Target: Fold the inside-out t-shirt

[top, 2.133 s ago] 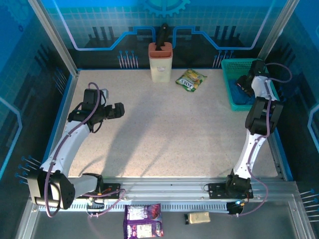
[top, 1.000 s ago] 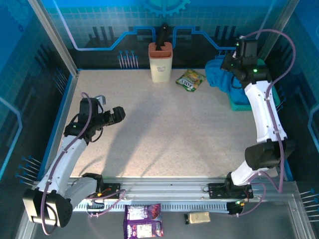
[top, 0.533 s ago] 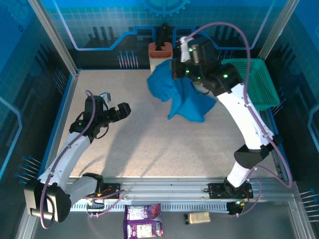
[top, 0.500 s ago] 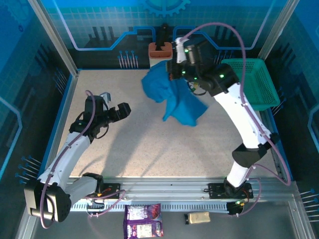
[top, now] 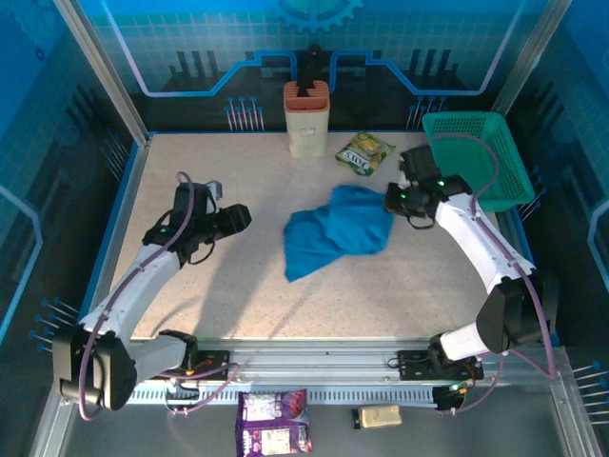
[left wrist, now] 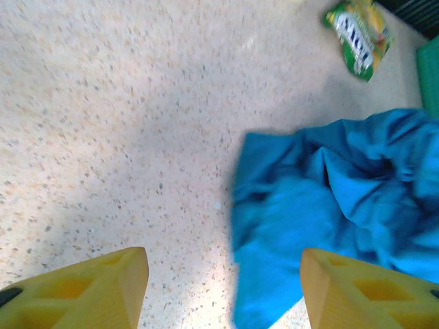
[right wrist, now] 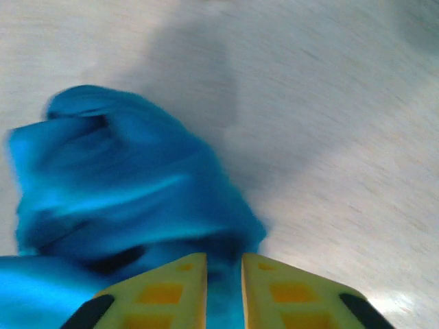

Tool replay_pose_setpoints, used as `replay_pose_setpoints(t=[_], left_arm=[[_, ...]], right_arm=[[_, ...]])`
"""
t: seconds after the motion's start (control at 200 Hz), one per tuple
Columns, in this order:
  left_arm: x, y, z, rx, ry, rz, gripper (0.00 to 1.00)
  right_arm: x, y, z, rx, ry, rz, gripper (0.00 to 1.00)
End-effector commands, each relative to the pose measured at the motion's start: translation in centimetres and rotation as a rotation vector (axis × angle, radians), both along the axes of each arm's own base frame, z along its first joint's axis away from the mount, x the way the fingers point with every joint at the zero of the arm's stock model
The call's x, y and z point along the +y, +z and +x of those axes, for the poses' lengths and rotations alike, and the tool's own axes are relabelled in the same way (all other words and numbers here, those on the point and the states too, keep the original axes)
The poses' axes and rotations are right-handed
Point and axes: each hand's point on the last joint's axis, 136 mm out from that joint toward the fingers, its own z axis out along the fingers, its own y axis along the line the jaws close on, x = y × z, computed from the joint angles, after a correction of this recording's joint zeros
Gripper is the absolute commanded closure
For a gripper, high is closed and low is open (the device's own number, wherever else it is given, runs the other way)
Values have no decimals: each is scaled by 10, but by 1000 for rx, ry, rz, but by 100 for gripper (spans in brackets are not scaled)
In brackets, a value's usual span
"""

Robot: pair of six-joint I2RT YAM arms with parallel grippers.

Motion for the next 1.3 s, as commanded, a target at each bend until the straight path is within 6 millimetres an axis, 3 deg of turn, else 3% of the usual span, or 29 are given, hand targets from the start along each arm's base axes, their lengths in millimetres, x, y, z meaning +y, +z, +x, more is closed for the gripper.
replay_pose_setpoints(t=[0.0,0.185,0.48,0.595,0.77,0.886,0.991,1.206,1.296], left_arm=[[-25,-29,-7,102,-81,-42,41],[-74,-56,-3,191,-190,-43,41],[-164,-70,13,239,-322,-56,35],[-185,-83,19,264,-349,-22,34],[-205,-102,30,322,-392,47,37],[-214,-110,30,351,-417,58,48],[-215,-113,29,351,-418,63,61],[-203,-98,36,282,-400,121,83],[-195,-85,43,244,-387,131,91]], right_arm=[[-20,2,-7,-57,-64,-20,70],[-20,-15,-15,-33,-28,-48,59],[3,-46,-17,55,110,-198,46],[4,-60,-22,114,144,-290,36],[9,-83,-29,178,173,-319,34],[12,-87,-32,184,173,-311,40],[13,-84,-31,171,167,-300,58],[12,-67,-25,126,165,-308,95],[15,-50,-20,82,165,-297,100]])
